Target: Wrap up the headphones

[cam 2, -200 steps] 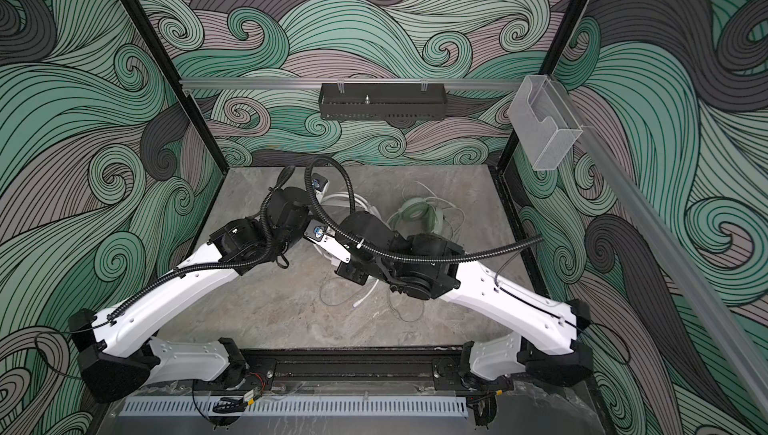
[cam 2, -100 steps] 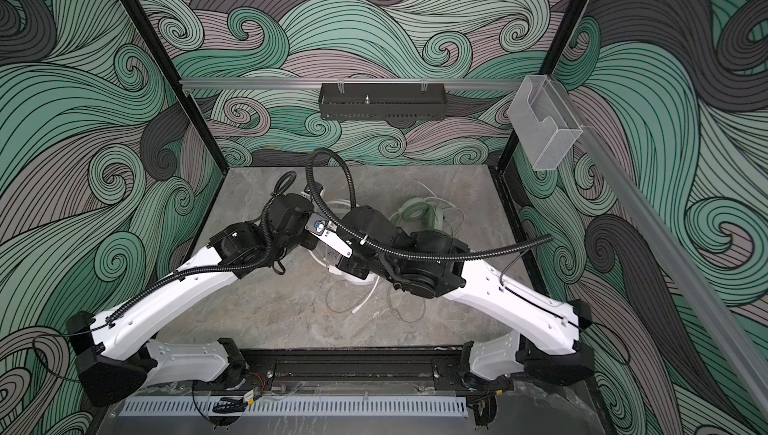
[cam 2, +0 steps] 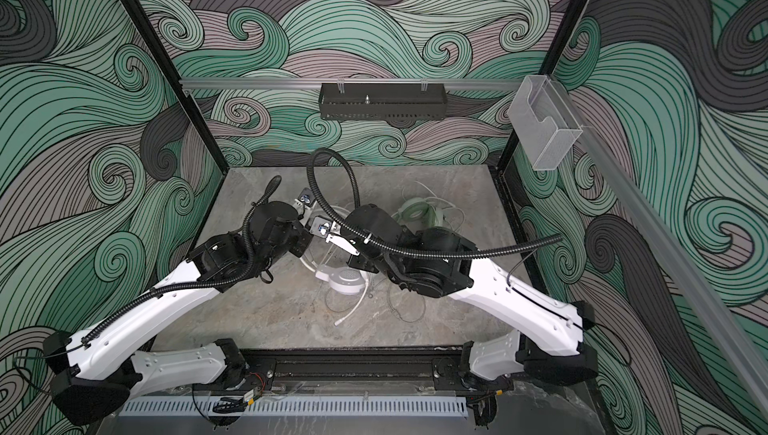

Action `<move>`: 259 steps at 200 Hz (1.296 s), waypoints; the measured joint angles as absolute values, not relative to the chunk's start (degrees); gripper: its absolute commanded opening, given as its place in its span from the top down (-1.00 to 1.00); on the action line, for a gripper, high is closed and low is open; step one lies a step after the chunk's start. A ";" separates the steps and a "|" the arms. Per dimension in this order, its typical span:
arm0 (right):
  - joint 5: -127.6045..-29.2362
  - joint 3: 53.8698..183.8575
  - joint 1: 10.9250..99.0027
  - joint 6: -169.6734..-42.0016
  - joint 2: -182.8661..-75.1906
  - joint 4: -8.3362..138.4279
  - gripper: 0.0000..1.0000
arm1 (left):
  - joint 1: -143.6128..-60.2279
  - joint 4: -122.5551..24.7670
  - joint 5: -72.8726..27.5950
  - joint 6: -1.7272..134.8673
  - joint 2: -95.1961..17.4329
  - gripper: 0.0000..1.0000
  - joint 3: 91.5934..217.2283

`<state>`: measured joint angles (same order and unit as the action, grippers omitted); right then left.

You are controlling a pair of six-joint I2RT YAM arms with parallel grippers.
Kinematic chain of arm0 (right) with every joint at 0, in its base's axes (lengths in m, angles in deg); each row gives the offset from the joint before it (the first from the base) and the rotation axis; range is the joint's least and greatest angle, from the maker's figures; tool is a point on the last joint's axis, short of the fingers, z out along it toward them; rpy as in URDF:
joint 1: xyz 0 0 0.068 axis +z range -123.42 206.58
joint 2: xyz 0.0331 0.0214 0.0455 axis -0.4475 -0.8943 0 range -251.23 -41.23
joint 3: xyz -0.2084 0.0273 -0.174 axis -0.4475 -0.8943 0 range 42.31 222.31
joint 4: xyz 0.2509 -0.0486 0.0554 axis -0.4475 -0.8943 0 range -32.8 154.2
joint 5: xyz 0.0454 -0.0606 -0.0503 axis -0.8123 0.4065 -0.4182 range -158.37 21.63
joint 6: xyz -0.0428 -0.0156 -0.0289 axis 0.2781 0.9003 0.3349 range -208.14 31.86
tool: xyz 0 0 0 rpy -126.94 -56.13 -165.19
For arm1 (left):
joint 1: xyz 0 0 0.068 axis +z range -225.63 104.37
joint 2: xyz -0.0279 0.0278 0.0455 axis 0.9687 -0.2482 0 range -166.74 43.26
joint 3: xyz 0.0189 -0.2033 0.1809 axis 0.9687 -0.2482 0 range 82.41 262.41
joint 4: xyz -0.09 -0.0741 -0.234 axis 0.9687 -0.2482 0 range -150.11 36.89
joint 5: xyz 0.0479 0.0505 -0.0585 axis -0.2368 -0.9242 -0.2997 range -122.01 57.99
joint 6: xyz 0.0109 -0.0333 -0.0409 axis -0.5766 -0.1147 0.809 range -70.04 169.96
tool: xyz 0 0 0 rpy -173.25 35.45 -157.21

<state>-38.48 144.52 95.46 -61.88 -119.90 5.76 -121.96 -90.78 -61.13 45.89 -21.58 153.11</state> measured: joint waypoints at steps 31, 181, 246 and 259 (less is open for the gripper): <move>-36.25 144.70 95.46 -58.73 -120.27 5.32 1.00 | -121.96 -90.65 -61.81 43.83 -20.75 1.00 153.11; -35.22 148.66 92.53 -57.13 -121.21 5.72 0.95 | -121.96 -90.92 -60.92 41.36 -18.85 1.00 153.11; -34.24 151.91 92.01 -58.82 -123.33 6.11 0.88 | -121.96 -90.89 -62.16 41.73 -18.76 1.00 153.11; -33.98 151.91 91.40 -58.93 -123.31 6.11 0.87 | -121.96 -90.92 -63.36 42.06 -18.71 1.00 153.13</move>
